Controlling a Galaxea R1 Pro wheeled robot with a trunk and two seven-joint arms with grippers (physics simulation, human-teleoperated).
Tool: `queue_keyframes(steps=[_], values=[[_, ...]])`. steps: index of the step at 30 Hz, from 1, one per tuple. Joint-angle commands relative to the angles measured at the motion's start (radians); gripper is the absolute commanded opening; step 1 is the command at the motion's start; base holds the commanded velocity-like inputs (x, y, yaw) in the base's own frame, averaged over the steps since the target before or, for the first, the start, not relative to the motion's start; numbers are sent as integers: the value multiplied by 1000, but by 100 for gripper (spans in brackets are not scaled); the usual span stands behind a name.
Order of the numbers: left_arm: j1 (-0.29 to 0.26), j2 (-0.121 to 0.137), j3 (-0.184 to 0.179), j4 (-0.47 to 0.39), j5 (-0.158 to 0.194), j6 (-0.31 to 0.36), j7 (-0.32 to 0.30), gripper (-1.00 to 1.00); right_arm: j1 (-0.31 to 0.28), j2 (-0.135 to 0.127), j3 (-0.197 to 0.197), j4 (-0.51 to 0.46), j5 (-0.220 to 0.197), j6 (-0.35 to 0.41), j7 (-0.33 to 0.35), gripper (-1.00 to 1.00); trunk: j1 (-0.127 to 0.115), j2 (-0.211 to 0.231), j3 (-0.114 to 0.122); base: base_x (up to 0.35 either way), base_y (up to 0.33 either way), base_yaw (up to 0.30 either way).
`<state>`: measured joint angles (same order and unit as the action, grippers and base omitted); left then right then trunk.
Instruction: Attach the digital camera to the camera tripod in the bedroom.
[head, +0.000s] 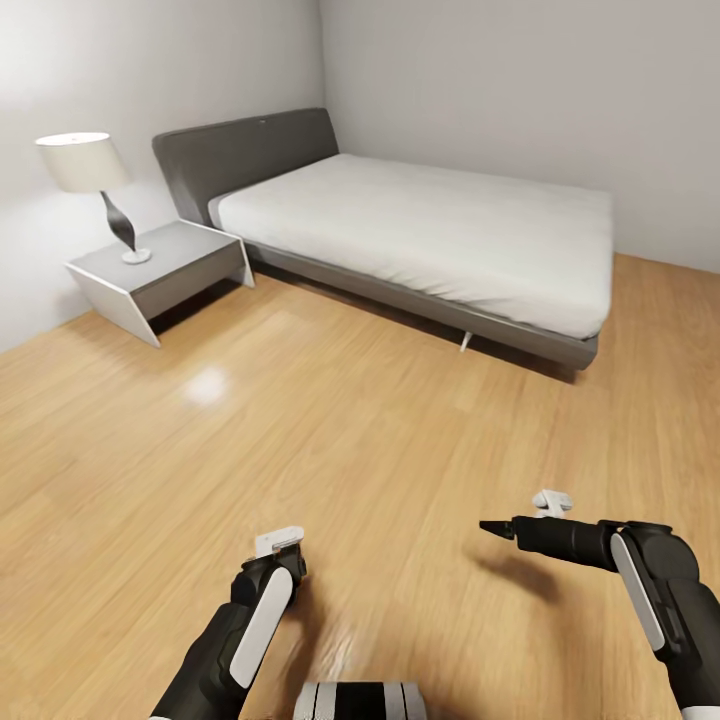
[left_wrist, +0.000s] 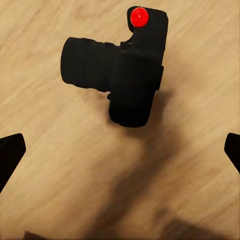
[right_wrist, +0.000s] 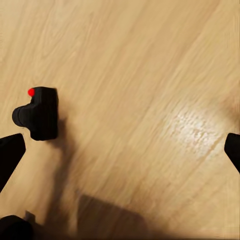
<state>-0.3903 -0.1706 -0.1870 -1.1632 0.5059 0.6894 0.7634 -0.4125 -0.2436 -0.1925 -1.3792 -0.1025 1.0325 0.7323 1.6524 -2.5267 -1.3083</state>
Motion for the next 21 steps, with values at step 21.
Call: queue_keyframes(steps=[21], values=[[-1,17,-140,-2,3,-74,-7,100,0,-9,-1,3,7,15,200,100,9,-5,-82,0,0,0]])
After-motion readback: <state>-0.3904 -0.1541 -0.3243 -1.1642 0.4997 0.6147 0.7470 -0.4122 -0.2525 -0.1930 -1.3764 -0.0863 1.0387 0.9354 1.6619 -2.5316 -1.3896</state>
